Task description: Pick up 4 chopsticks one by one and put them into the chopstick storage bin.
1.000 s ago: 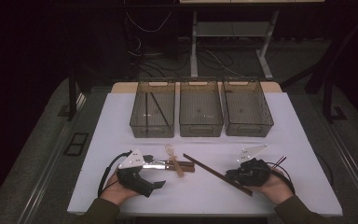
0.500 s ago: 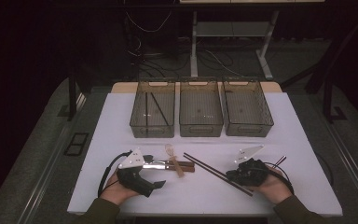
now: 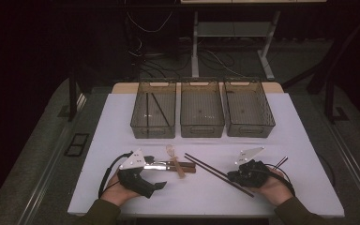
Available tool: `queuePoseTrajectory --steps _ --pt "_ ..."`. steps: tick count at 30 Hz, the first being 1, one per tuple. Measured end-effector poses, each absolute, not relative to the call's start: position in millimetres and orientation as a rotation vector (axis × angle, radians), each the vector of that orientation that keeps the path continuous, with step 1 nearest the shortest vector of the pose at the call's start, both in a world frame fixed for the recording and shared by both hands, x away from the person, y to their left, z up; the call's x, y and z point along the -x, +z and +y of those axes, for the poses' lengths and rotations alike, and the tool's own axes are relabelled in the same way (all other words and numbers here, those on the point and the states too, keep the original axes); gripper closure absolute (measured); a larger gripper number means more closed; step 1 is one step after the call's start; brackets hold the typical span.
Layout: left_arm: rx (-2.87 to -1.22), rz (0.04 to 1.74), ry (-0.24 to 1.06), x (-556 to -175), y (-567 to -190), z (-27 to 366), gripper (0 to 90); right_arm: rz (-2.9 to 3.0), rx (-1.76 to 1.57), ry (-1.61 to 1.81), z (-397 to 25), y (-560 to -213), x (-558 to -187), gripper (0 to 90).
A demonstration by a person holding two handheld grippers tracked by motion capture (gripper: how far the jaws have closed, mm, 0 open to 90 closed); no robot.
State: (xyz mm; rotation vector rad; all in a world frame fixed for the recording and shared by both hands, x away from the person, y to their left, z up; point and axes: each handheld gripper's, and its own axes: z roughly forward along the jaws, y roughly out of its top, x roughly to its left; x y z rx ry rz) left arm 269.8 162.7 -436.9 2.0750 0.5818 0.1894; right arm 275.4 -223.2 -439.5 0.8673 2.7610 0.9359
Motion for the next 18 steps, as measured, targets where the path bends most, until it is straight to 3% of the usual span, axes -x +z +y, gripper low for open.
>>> queuePoseTrajectory --steps 18 --pt "-2.069 0.583 0.190 -269.7 -436.5 163.1 0.0 2.744 -0.925 0.923 -221.7 -438.5 -275.5 85.1"
